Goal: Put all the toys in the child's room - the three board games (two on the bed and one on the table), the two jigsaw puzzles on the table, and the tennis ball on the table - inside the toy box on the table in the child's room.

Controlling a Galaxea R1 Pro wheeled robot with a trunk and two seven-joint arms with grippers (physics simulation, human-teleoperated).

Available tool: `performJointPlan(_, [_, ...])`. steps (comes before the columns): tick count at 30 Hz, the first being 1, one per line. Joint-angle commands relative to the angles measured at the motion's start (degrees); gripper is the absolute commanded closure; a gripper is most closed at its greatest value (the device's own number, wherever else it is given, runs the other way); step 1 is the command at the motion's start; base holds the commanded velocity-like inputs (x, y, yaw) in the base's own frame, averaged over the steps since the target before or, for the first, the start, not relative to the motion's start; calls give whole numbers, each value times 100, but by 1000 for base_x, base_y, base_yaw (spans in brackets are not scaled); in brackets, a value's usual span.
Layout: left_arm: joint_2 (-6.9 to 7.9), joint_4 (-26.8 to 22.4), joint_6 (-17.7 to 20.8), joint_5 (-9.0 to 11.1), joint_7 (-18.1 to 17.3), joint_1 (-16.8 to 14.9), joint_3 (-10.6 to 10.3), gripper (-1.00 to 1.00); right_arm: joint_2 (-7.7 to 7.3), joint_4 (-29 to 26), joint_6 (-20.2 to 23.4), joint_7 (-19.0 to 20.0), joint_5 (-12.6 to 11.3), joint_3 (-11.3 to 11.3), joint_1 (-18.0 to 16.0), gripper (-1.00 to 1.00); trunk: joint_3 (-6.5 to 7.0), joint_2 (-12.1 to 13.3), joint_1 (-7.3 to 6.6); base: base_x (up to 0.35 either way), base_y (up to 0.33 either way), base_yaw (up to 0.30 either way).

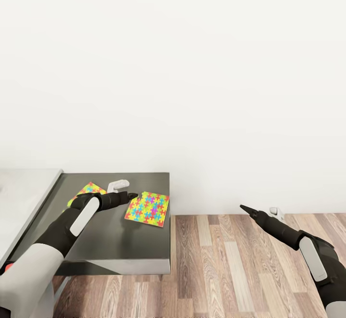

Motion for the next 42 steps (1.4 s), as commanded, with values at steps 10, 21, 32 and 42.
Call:
performJointPlan(10, [3,-3,14,-12,-18,-5,-9,-100,1,-8,39,3,-21,-8,-4,-100,-103,-11,3,0,0,0])
performJointPlan(21, [3,-3,14,-2,-18,-5,-9,-100,1,-10,39,3,-21,-13,-4,-100,-201,-11,3,0,0,0])
performJointPlan(32, [3,-3,14,3,-18,-5,-9,-100,1,-23,46,71,-36,-25,-4,-100,-219,-11,3,0,0,0])
performJointPlan(42, [11,-3,14,13,-21,-5,-9,-100,1,-19,59,69,-38,-17,-4,-100,-220,-11,3,0,0,0])
